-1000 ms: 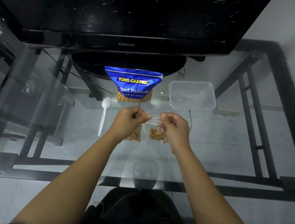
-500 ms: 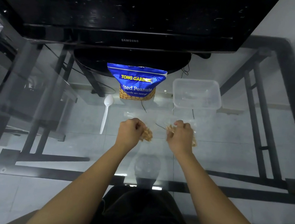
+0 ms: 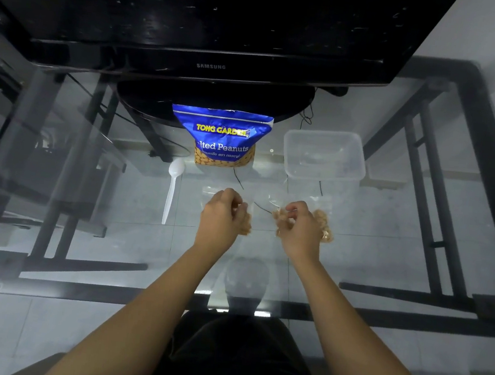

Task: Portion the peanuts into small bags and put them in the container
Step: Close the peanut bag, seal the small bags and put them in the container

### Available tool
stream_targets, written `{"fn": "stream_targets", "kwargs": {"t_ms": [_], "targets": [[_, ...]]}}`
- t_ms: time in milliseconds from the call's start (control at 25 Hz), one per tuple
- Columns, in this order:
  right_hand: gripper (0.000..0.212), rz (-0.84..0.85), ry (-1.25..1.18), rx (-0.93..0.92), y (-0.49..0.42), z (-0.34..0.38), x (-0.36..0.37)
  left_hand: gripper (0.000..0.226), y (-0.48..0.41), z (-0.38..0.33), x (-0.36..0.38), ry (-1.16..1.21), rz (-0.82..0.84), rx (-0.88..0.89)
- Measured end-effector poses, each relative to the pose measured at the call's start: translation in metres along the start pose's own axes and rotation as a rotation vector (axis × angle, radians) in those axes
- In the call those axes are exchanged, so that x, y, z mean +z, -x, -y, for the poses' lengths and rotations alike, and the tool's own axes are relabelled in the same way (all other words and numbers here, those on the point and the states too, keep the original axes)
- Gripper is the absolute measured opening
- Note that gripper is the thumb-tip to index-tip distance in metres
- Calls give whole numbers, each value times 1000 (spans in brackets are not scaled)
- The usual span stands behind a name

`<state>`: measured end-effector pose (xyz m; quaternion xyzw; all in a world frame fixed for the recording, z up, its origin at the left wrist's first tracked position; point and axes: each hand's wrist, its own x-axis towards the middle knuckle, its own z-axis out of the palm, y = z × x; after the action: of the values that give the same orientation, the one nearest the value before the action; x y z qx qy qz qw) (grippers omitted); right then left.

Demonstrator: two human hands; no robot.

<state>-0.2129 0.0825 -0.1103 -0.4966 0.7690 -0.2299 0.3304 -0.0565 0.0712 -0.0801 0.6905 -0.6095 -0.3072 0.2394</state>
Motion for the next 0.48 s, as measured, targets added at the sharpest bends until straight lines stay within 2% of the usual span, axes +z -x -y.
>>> {"fn": "stream_targets", "kwargs": {"t_ms": [160, 280, 360, 400, 480], "targets": [[33, 14, -305, -45, 14, 17, -8, 36, -4, -19, -1, 452, 179, -201], [49, 39, -431, -66, 22, 30, -16, 22, -10, -28, -3, 548, 155, -187], [58, 96, -596, 19, 24, 37, -22, 11, -13, -32, -6, 590, 172, -167], [55, 110, -677, 68, 24, 38, -25, 9, -14, -33, -8, 622, 202, -161], [27, 75, -744, 87, 19, 39, -27, 8, -14, -36, -16, 679, 289, -155]]}}
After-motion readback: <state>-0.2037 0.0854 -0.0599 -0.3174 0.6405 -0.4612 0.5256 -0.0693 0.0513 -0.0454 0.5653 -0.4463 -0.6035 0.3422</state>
